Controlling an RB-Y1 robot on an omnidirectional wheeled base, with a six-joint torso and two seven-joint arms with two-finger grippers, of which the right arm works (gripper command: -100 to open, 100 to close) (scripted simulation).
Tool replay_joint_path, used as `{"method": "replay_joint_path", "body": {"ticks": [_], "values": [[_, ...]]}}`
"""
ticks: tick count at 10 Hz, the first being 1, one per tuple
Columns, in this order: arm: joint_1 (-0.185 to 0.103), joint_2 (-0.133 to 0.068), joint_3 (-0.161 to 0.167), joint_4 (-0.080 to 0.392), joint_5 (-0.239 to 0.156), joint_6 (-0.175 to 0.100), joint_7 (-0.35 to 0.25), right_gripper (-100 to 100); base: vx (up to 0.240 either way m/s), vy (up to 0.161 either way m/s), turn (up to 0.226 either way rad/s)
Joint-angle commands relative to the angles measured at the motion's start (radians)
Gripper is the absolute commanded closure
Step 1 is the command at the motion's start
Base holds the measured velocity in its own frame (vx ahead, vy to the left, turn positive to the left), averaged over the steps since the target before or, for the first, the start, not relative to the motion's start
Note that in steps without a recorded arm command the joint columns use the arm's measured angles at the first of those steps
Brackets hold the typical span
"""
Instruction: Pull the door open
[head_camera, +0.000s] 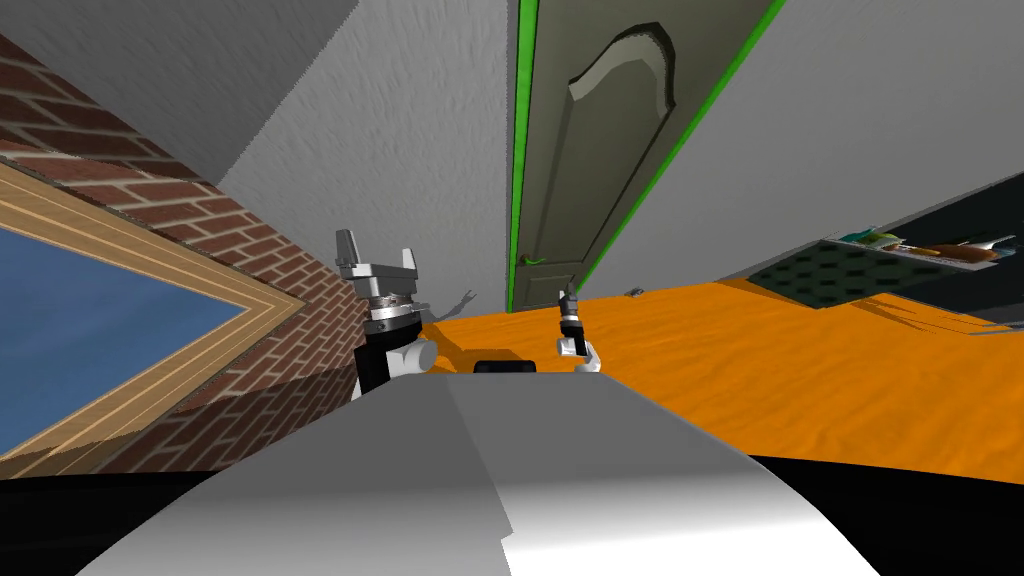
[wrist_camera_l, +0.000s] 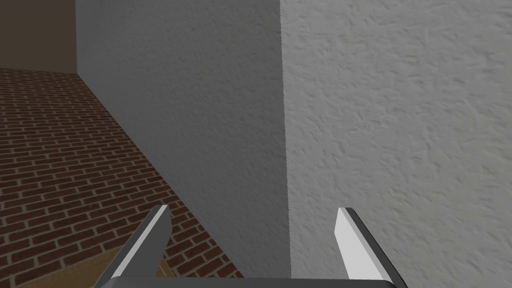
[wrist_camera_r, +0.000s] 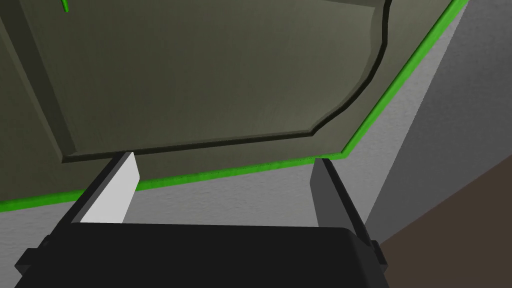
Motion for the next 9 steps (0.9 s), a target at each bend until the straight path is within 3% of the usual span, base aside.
{"method": "replay_joint_path", "body": {"ticks": [1, 2, 4, 5, 7, 8, 9], "values": [[-0.027, -0.009, -0.005, 0.05, -0.001, 0.003, -0.005, -100, 0.071, -0.018, 0.175], [-0.027, -0.009, -0.005, 0.059, -0.001, 0.003, -0.005, -100, 0.053, -0.019, 0.052], [-0.069, -0.021, -0.012, 0.134, -0.003, 0.0, -0.011, -100, 0.067, -0.018, 0.112], [-0.069, -0.021, -0.012, 0.146, -0.003, 0.0, -0.011, -100, 0.066, -0.021, 0.07], [-0.11, -0.033, -0.018, 0.212, -0.005, -0.003, -0.017, -100, 0.066, -0.025, 0.133], [-0.11, -0.033, -0.018, 0.23, -0.005, -0.003, -0.017, -100, 0.06, -0.019, 0.049], [-0.13, -0.038, -0.022, 0.262, -0.006, -0.005, -0.02, -100, 0.054, -0.018, 0.076]]}}
